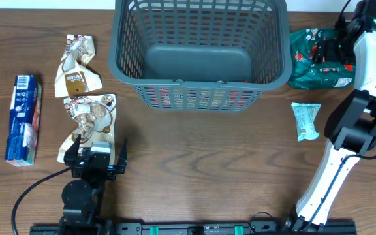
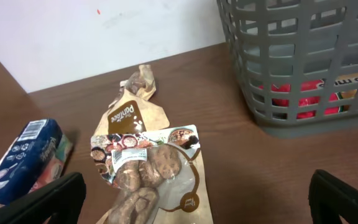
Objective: Pack container
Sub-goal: 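Lower the right gripper and close it on the Nescafé pouch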
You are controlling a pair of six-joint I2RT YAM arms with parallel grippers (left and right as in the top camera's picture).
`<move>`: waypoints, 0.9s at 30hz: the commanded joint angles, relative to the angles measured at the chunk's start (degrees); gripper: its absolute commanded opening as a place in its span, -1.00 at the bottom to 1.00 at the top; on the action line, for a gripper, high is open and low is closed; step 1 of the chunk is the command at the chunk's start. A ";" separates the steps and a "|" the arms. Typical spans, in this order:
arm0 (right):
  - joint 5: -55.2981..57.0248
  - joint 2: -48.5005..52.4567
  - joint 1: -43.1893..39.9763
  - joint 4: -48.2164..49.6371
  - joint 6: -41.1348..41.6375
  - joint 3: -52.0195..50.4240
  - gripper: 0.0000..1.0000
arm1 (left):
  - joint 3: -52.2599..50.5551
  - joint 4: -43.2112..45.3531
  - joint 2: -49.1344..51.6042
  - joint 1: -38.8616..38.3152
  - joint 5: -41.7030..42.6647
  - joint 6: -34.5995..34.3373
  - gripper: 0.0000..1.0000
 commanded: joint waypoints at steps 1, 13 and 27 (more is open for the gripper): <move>-1.77 2.60 1.16 -0.55 0.81 0.00 0.98 | -1.38 -0.39 -0.35 0.24 0.59 0.96 0.98; -6.69 2.71 3.61 -0.26 -2.99 0.04 0.99 | -1.38 -0.39 -0.35 0.24 0.59 0.96 0.97; -6.29 2.75 0.79 -2.99 -0.24 -5.73 0.99 | -1.38 -0.39 -0.35 0.24 0.59 0.96 0.97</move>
